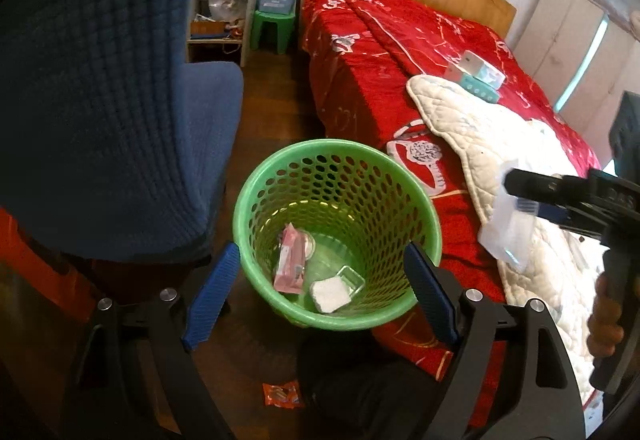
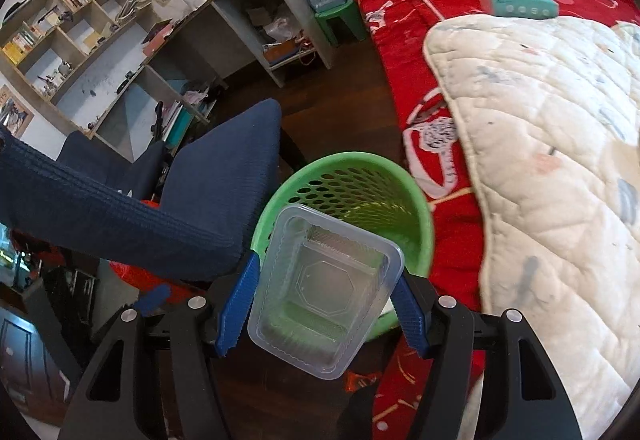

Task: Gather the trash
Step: 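Carry the pink wrapper and clear container over the green wastebasket and release both, then grasp the white round plate with the right gripper while the left gripper grasps a clear round bowl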

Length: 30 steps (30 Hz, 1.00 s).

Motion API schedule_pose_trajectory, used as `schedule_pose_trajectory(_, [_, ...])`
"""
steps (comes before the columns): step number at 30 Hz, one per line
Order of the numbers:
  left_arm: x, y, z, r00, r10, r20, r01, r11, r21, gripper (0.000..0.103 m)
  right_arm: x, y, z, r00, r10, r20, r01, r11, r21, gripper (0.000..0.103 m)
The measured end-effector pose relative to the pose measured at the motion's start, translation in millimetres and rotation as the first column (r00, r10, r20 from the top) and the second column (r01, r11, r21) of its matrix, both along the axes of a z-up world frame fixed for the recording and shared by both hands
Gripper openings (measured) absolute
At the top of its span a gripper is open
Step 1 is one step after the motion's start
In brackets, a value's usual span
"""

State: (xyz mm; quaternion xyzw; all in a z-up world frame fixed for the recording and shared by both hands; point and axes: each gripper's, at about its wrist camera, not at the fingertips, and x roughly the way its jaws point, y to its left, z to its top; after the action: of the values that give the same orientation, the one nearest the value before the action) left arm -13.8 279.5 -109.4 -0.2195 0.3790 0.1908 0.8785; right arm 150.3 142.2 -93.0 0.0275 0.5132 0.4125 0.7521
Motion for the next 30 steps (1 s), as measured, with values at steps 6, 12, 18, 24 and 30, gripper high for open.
schedule_pose_trajectory(6, [-6, 2, -4, 1.0, 0.012, 0.002, -0.012, 1.0, -0.017, 0.084, -1, 26, -8, 1.0, 0.01, -0.011, -0.01, 1.0, 0.015, 0.07])
schedule_pose_trajectory(12, [-2, -2, -6, 1.0, -0.004, -0.002, 0.004, 1.0, -0.018, 0.084, -4, 22, -10, 1.0, 0.005, -0.008, -0.005, 1.0, 0.025, 0.077])
schedule_pose_trajectory(18, [7, -13, -4, 1.0, -0.023, -0.004, 0.023, 1.0, -0.02, 0.084, -5, -13, -1, 0.998, -0.014, 0.056, 0.014, 1.0, -0.002, 0.082])
schedule_pose_trajectory(24, [20, -30, 2, 0.998, -0.064, -0.003, 0.064, 0.998, -0.008, 0.084, -1, -72, 9, 0.987, -0.066, 0.144, 0.074, 0.996, -0.05, 0.086])
schedule_pose_trajectory(30, [37, -51, 4, 0.994, -0.111, -0.001, 0.111, 0.994, -0.017, 0.084, 9, -139, 13, 0.968, -0.145, 0.203, 0.167, 0.981, -0.094, 0.088])
